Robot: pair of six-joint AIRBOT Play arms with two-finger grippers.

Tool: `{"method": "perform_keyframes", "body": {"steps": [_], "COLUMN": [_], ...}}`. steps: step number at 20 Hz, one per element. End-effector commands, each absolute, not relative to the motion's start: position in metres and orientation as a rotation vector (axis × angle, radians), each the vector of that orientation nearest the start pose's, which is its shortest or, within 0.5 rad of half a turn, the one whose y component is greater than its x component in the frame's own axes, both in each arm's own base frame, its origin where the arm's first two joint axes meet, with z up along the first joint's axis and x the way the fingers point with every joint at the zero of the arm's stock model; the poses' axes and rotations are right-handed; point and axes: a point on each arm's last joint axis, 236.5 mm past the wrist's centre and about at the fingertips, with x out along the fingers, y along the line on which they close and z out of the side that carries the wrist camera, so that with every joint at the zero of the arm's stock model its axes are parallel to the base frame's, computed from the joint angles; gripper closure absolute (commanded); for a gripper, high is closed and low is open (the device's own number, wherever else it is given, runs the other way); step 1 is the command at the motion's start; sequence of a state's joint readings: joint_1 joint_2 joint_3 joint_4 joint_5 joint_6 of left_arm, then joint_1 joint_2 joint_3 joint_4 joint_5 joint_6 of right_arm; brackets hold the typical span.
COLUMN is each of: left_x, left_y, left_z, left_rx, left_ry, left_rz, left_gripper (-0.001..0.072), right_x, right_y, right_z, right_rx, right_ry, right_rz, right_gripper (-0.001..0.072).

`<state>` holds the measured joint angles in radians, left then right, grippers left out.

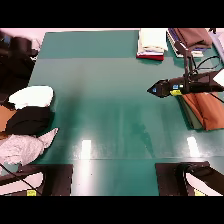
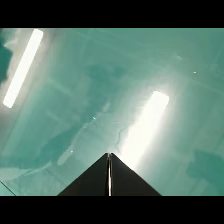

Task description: Fold the shirts.

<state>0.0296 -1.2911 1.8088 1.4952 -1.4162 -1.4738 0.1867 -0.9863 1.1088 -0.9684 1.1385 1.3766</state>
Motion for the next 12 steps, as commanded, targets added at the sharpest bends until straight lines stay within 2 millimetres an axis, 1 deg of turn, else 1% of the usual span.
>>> {"method": "perform_keyframes", "body": {"steps": [1, 2, 4, 6, 8, 9, 10, 12], "left_x": [0.4, 0.396, 0.391, 0.387, 0.388, 0.39, 0.393, 0.401], "left_y": [0.066, 0.076, 0.089, 0.097, 0.098, 0.098, 0.1, 0.102], "left_z": [0.15, 0.118, 0.058, 0.012, -0.017, -0.025, -0.031, -0.031], "left_rx": [-0.059, -0.082, -0.113, -0.145, -0.15, -0.153, -0.158, -0.17], "left_ry": [1.105, 1.148, 1.193, 1.194, 1.202, 1.207, 1.204, 1.176], "left_rz": [0.107, 0.13, 0.163, 0.196, 0.202, 0.203, 0.208, 0.222], "left_gripper": [0.0058, 0.0057, 0.0057, 0.0057, 0.0057, 0.0057, 0.0057, 0.0059], "right_x": [0.326, 0.326, 0.328, 0.328, 0.328, 0.328, 0.328, 0.329], "right_y": [0.186, 0.186, 0.186, 0.186, 0.186, 0.186, 0.186, 0.186], "right_z": [0.137, 0.137, 0.138, 0.138, 0.138, 0.138, 0.138, 0.138], "right_rx": [0.245, 0.245, 0.247, 0.247, 0.247, 0.247, 0.247, 0.247], "right_ry": [0.973, 0.972, 0.963, 0.964, 0.961, 0.96, 0.961, 0.96], "right_rz": [0.633, 0.632, 0.629, 0.63, 0.63, 0.63, 0.63, 0.63], "right_gripper": [0.0689, 0.0689, 0.0689, 0.0689, 0.069, 0.069, 0.0689, 0.0689]}}
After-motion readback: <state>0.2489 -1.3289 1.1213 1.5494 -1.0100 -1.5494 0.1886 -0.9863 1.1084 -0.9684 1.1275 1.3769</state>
